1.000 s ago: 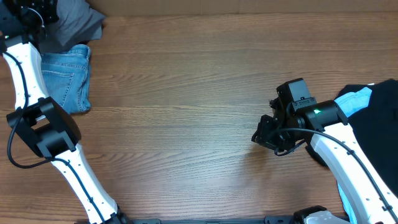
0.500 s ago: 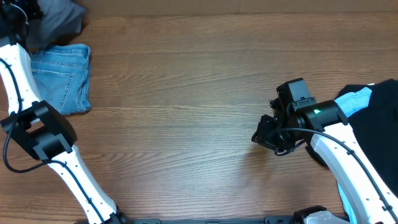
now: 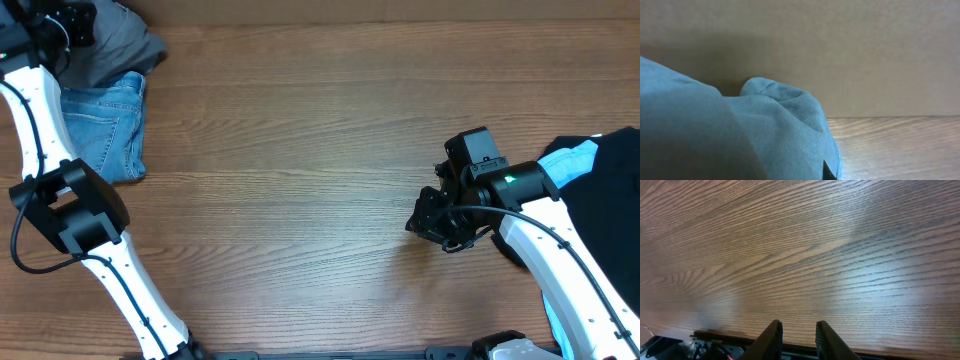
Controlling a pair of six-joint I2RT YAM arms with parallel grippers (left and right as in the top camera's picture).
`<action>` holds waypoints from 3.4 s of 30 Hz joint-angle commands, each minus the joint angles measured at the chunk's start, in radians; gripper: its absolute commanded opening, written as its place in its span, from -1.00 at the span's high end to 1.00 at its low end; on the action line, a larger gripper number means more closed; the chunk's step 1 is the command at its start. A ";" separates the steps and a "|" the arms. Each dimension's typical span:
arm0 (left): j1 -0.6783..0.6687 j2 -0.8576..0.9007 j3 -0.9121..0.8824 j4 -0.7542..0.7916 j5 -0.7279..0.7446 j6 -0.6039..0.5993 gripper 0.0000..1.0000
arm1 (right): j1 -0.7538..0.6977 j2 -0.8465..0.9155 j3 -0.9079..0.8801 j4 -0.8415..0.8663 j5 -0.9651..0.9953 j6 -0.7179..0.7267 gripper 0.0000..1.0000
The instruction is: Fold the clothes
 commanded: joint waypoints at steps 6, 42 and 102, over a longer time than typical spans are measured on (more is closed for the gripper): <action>0.076 -0.036 0.011 -0.224 0.078 -0.228 0.92 | 0.000 -0.015 0.020 0.003 0.009 -0.003 0.47; 0.357 -0.093 0.005 -1.009 0.066 -0.192 0.91 | 0.000 -0.015 0.020 0.002 0.009 -0.056 0.47; -0.061 -0.118 0.009 -1.139 -0.686 -0.237 0.90 | 0.000 -0.015 0.020 0.067 0.009 -0.082 0.21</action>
